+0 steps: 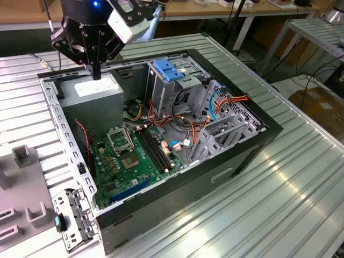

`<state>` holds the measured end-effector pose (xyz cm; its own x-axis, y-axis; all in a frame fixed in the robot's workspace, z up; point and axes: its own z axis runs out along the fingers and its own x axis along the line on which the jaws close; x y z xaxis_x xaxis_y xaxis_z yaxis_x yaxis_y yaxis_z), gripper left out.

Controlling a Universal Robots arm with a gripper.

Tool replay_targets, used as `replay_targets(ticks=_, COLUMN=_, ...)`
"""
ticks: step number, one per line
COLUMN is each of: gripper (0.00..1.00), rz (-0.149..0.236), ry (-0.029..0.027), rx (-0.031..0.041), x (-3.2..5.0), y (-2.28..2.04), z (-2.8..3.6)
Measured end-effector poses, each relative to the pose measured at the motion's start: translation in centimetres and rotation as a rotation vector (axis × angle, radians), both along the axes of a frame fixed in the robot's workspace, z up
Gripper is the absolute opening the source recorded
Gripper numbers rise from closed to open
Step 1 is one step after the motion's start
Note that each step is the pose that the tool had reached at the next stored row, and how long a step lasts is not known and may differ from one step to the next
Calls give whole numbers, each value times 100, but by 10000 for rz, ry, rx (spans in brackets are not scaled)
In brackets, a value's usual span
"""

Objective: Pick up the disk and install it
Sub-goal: 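Reach for the disk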

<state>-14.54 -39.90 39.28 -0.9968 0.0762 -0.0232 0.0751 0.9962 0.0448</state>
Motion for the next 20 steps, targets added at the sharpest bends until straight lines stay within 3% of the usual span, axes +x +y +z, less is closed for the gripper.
replay_targets(ticks=20, gripper=11, rz=-1, ry=11, rx=9, x=-121, y=0, z=-3)
